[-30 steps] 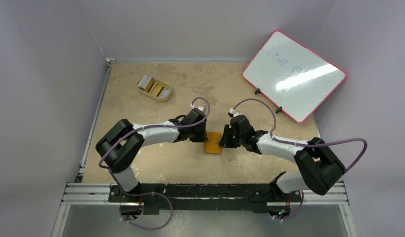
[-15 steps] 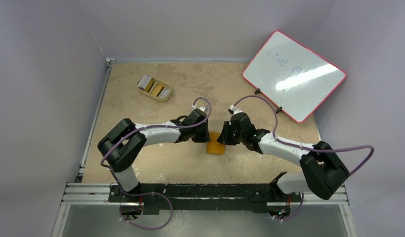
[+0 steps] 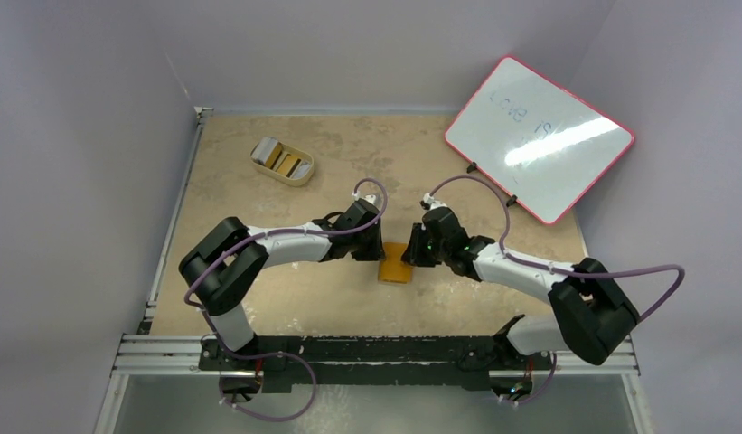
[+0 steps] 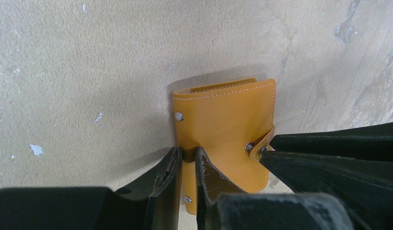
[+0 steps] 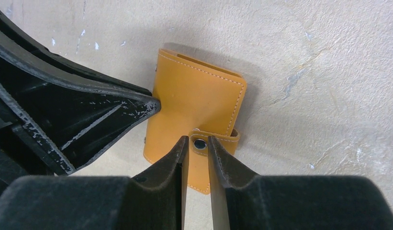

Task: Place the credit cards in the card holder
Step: Close the card holder at the center of the board.

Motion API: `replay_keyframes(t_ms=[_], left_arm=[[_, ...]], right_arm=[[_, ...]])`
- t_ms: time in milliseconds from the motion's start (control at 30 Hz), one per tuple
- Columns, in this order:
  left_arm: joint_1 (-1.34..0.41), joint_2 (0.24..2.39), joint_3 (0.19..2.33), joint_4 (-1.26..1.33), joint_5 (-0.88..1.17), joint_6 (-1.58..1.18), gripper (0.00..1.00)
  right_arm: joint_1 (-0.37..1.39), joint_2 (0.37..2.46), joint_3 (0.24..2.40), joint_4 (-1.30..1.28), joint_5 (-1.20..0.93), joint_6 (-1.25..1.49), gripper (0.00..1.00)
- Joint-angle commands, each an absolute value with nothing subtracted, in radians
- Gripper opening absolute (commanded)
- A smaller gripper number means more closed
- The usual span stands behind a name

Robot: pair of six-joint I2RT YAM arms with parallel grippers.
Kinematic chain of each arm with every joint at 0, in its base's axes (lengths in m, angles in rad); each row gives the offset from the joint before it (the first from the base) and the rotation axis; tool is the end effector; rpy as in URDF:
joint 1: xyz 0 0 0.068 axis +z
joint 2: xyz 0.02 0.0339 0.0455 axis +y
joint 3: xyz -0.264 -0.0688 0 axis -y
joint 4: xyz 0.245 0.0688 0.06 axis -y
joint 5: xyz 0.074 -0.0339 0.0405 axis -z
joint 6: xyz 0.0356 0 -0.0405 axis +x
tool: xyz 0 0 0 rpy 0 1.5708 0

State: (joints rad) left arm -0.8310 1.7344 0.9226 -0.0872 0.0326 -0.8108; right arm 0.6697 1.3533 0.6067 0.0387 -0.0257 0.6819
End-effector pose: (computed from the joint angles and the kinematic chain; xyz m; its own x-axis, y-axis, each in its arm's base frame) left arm 0.2306 -0.2544 0.1517 -0.9085 -0.0792 -0.4103 0.1355 0.8729 -0.4687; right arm 0.2087 0.1664 0.1777 -0.7966 0.1730 -0.5793 -0.1724 0.8535 0.4918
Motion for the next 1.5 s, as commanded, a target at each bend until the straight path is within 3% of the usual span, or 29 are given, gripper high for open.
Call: replay_keyframes(t_ms=[0,833,1467], left_arm=[[-0.841,1.749,0.921,-0.101,0.035,-0.815,0.13],[-0.842,1.749,0.929,-0.106,0.038,-0.814,0.13],[-0.845,1.744,0.922,-0.094,0.037,-0.822,0.13]], right_arm=[[0.676,1.306,0.621,0.026,-0.005,0.699,0.24],[0.678,1.374,0.565,0.146,-0.075,0.739,0.18],[0.719,1.476,0.638,0.007,0.023,0.707,0.10]])
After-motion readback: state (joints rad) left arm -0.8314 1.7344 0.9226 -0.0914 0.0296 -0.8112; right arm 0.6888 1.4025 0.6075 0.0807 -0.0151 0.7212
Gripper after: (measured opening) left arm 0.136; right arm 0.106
